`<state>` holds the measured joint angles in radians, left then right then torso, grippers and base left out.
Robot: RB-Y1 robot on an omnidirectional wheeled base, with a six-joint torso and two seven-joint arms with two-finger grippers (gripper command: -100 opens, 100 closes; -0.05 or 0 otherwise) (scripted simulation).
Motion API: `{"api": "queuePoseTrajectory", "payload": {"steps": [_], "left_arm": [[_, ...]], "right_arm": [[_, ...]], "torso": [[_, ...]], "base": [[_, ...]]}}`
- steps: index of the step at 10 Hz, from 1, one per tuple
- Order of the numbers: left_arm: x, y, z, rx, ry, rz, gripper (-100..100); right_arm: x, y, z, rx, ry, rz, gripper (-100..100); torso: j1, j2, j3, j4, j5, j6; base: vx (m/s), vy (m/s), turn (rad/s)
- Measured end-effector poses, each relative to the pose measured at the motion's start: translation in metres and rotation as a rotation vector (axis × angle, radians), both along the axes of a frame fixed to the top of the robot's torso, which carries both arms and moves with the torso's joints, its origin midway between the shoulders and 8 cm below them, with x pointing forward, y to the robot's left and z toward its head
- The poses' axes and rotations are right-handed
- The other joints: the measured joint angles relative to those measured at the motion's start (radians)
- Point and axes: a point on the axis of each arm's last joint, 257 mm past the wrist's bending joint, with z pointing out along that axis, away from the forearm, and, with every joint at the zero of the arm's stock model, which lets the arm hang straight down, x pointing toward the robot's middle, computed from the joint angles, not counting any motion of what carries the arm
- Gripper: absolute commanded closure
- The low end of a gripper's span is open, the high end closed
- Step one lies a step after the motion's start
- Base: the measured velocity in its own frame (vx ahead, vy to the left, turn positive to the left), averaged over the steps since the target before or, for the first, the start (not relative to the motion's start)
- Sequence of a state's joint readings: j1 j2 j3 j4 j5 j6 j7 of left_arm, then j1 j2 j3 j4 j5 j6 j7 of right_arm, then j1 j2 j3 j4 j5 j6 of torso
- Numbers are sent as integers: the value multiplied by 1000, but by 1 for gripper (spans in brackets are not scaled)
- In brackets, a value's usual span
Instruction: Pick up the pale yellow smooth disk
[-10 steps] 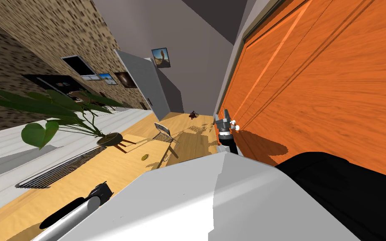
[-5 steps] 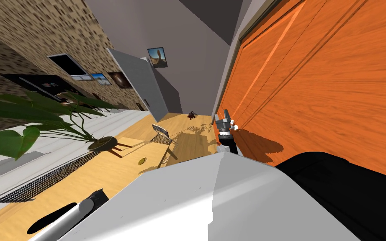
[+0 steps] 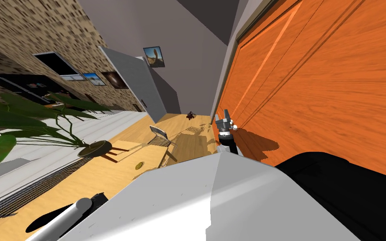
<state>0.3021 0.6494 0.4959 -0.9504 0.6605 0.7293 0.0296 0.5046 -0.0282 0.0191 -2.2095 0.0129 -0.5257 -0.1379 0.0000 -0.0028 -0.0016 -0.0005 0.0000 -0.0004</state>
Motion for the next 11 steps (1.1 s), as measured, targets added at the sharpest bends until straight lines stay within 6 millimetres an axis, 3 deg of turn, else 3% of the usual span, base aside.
{"api": "queuePoseTrajectory", "payload": {"steps": [4,11], "left_arm": [[-5,-13,-11,-111,35,67,-100],[10,-55,-25,-317,79,129,-100]], "right_arm": [[0,0,0,0,0,0,0],[0,0,0,0,0,0,0]], "torso": [[1,-1,-1,0,0,0],[2,-3,-2,-1,0,0]], "base": [[67,17,-81],[74,30,-64]]}}
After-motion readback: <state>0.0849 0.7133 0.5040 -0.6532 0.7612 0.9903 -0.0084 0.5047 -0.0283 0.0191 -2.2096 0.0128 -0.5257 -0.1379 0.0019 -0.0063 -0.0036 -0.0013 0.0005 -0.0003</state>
